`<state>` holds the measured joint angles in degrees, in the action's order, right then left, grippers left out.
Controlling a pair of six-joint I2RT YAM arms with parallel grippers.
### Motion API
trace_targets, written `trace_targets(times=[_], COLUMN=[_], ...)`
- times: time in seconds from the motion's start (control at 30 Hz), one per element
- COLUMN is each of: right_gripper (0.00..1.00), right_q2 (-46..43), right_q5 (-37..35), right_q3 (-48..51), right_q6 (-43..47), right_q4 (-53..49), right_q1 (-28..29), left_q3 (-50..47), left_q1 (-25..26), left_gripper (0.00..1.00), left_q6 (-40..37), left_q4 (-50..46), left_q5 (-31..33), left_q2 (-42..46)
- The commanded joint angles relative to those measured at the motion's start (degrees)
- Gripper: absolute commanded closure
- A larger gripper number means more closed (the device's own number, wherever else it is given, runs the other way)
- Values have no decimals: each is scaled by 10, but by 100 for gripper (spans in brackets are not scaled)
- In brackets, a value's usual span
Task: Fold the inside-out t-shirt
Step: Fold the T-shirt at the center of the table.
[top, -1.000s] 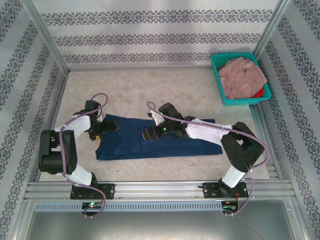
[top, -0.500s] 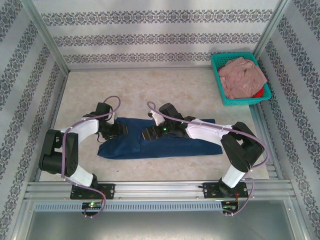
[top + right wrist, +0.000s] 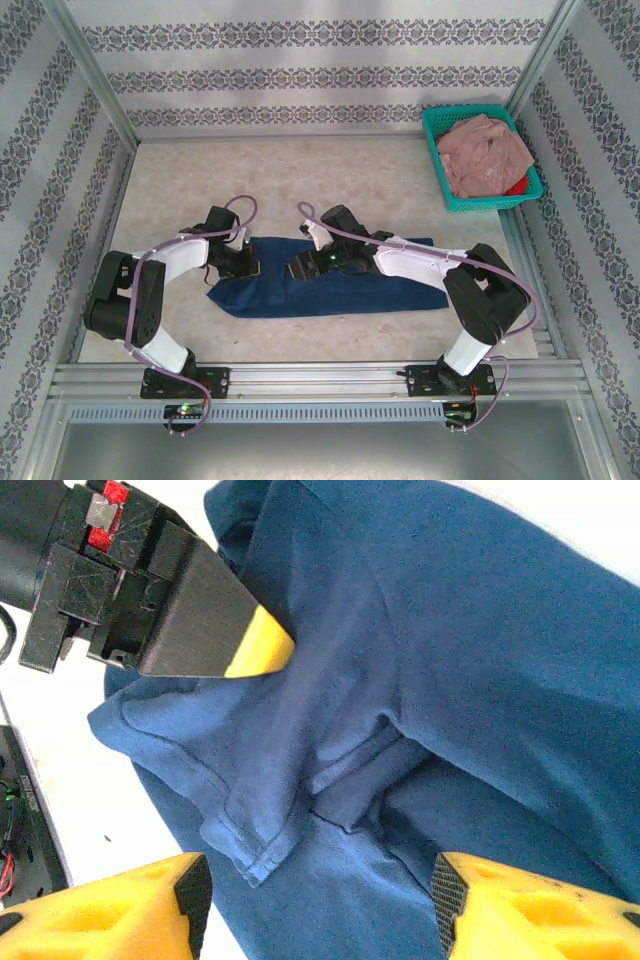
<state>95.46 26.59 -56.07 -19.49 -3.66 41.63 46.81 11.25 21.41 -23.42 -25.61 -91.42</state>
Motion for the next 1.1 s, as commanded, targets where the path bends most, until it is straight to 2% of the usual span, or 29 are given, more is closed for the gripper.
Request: trace_targets(times=[0.0,0.1,0.23,0.53,0.67,0.87,1.07], right_gripper=[38,38,38,38,38,38,39], right_q2=[-40,-68,-117,-166,-160,-143,-119], right_q5=[-14,-21,-24,-57,-88,-101,-84], right_q3=[11,29,67,80,65,49,50], right_q6=[8,0,-22,-25,-10,6,6], right_q4=[-25,-44,-72,-187,-217,-231,-223], right_q1=[-20,-47,-105,-233,-248,-249,-250], left_q3=[36,68,110,258,314,418,502], left_q1=[1,-7,-25,-50,-26,80,175], left_gripper=[100,100,100,100,100,100,100], left_q6=[5,16,21,-32,-31,4,43], left_q4=[-66,-141,-224,-405,-444,-531,-560], left_q5=[93,191,288,542,511,462,414], left_q2=[2,10,26,-7,-13,-65,-135])
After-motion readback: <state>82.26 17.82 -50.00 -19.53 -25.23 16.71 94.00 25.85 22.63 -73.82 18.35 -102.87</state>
